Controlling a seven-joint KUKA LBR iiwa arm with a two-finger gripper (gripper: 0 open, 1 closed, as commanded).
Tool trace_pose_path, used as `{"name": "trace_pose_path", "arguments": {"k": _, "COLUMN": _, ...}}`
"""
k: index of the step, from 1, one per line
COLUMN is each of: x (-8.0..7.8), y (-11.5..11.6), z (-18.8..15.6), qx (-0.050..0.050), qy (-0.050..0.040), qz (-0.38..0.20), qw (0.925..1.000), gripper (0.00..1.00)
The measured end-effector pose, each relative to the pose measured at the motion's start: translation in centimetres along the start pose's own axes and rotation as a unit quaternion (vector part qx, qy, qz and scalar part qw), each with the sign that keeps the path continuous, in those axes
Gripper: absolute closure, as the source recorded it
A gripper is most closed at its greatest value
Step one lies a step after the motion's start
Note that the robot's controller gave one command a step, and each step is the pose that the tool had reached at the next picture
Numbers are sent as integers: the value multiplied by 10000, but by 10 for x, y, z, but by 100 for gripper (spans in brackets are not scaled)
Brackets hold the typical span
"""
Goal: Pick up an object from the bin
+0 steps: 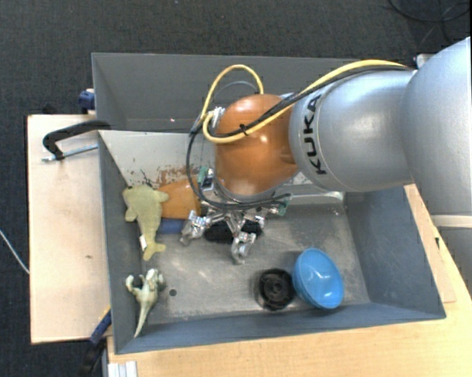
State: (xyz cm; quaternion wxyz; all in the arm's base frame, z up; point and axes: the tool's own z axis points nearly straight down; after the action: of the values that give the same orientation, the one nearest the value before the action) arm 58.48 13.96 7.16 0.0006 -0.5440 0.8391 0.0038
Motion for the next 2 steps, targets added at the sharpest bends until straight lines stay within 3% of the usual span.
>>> {"name": "trace_pose_path", "arguments": {"k": 1, "x": -1, "y": -16, "z": 0, "qx": -19, "qy": 13, "qz": -557, "qw": 9984, "gripper": 0}}
{"name": "trace_pose_path", "arguments": {"k": 2, "x": -2, "y": -18, "z": -51, "qx": 59, "qy": -20, "qz": -100, "qw": 9999, "gripper": 0}}
